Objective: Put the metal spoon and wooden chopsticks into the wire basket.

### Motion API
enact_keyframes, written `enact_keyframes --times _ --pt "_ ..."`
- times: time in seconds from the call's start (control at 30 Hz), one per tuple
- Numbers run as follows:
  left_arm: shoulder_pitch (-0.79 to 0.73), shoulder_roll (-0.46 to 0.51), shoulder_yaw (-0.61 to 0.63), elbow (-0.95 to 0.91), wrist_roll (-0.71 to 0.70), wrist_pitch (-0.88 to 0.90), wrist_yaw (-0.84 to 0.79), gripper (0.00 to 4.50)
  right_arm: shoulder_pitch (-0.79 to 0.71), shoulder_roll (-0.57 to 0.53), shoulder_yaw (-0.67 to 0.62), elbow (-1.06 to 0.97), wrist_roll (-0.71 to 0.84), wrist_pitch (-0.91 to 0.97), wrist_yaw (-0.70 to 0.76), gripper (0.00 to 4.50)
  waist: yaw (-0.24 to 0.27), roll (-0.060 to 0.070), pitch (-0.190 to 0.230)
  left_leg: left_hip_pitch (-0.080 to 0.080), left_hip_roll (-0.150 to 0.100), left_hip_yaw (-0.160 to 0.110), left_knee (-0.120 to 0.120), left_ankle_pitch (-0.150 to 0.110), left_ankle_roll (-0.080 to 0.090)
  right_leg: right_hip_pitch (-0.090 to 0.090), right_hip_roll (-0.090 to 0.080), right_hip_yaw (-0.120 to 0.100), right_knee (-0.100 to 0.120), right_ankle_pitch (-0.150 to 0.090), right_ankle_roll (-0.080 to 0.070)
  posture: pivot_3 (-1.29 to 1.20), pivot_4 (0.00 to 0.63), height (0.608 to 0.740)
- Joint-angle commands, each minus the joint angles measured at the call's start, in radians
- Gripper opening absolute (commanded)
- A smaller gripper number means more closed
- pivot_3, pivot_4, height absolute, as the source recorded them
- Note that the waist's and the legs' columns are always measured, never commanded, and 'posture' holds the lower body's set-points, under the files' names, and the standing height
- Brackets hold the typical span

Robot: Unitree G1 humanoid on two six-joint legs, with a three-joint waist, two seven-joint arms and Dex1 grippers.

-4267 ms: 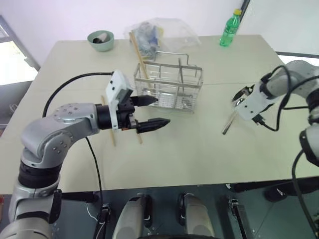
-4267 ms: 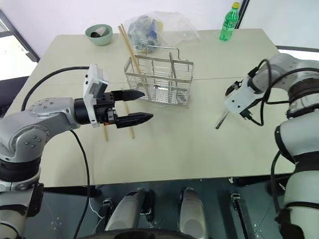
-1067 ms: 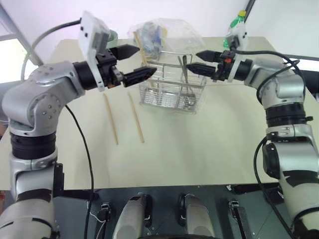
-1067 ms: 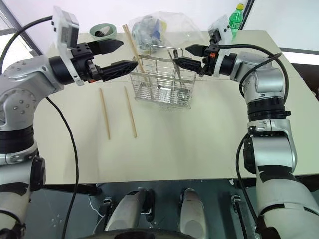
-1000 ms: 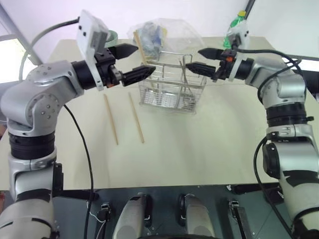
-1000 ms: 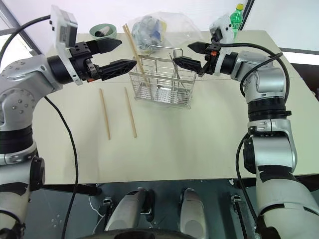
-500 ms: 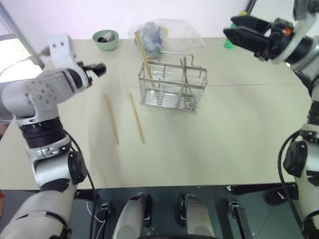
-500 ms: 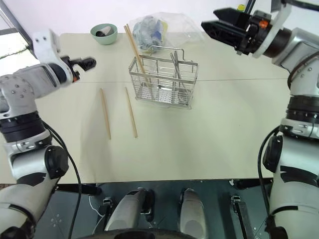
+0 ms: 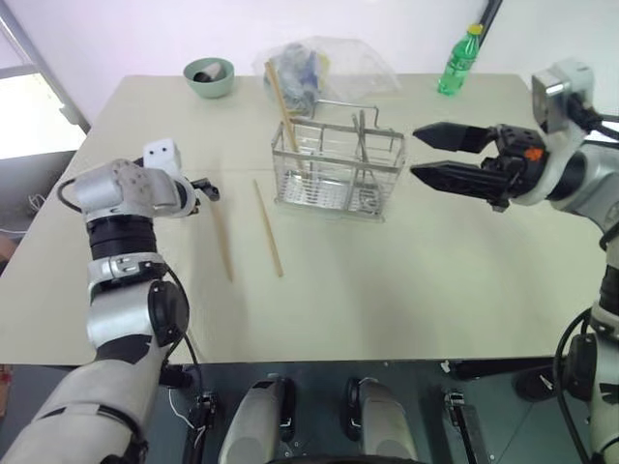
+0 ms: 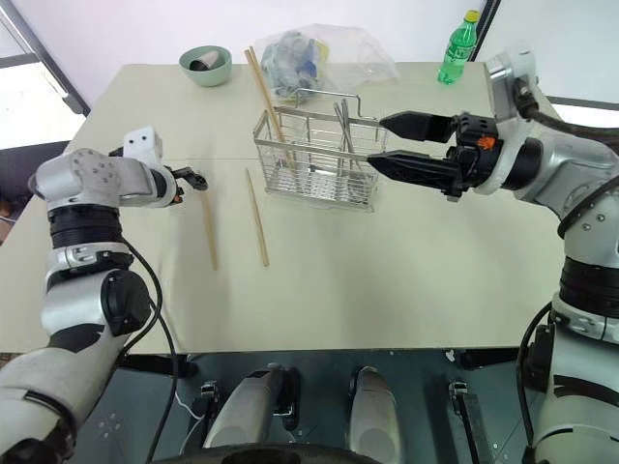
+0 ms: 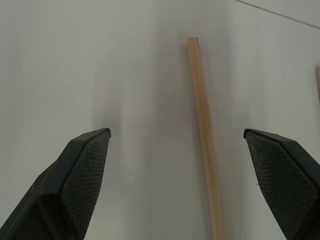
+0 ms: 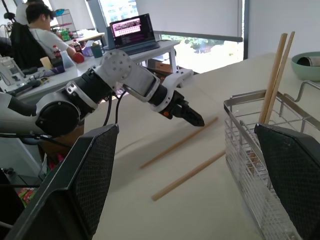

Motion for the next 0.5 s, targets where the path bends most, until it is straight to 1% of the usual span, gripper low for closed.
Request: enact_keyframes --times 0.03,0.27,0.37,0.4,0.5 --pt "-0.073 0.008 -0.027 0.130 0.021 -0.121 -0.058 4.50 -0.001 -0.009 -0.041 -0.043 0.047 -0.001 -0.028 4.45 0.001 0.000 0.000 0.000 0.000 0.000 0.000 0.000 0.000 0.000 0.000 0.000 0.000 0.000 0.000 0.00 0.150 0.686" --pt "-0.137 0.027 -0.053 0.356 0.069 -0.291 -0.092 4.50 0.034 0.002 -0.048 -0.084 0.084 -0.010 -0.079 4.45 -0.002 0.000 0.000 0.000 0.000 0.000 0.000 0.000 0.000 0.000 -0.002 0.000 0.000 0.000 0.000 0.00 0.150 0.686" --pt "-0.153 0.032 -0.064 0.402 0.090 -0.336 -0.076 3.62 0.040 -0.001 -0.051 -0.086 0.098 -0.013 -0.093 4.50 -0.002 0.000 0.000 0.000 0.000 0.000 0.000 0.000 0.000 0.000 -0.002 0.000 0.000 0.000 0.000 0.00 0.150 0.686" --pt "-0.156 0.033 -0.067 0.411 0.096 -0.353 -0.069 3.20 0.042 -0.003 -0.052 -0.086 0.101 -0.014 -0.095 4.50 -0.002 0.000 0.000 0.000 0.000 0.000 0.000 0.000 0.000 0.000 -0.002 0.000 0.000 0.000 0.000 0.00 0.150 0.686" --pt "-0.172 0.034 -0.070 0.432 0.098 -0.374 -0.078 1.58 0.046 -0.009 -0.050 -0.082 0.103 -0.020 -0.099 4.50 0.000 -0.001 0.000 0.000 0.000 0.000 0.000 0.000 0.000 0.000 -0.002 0.000 0.000 0.000 0.000 0.00 0.150 0.686"
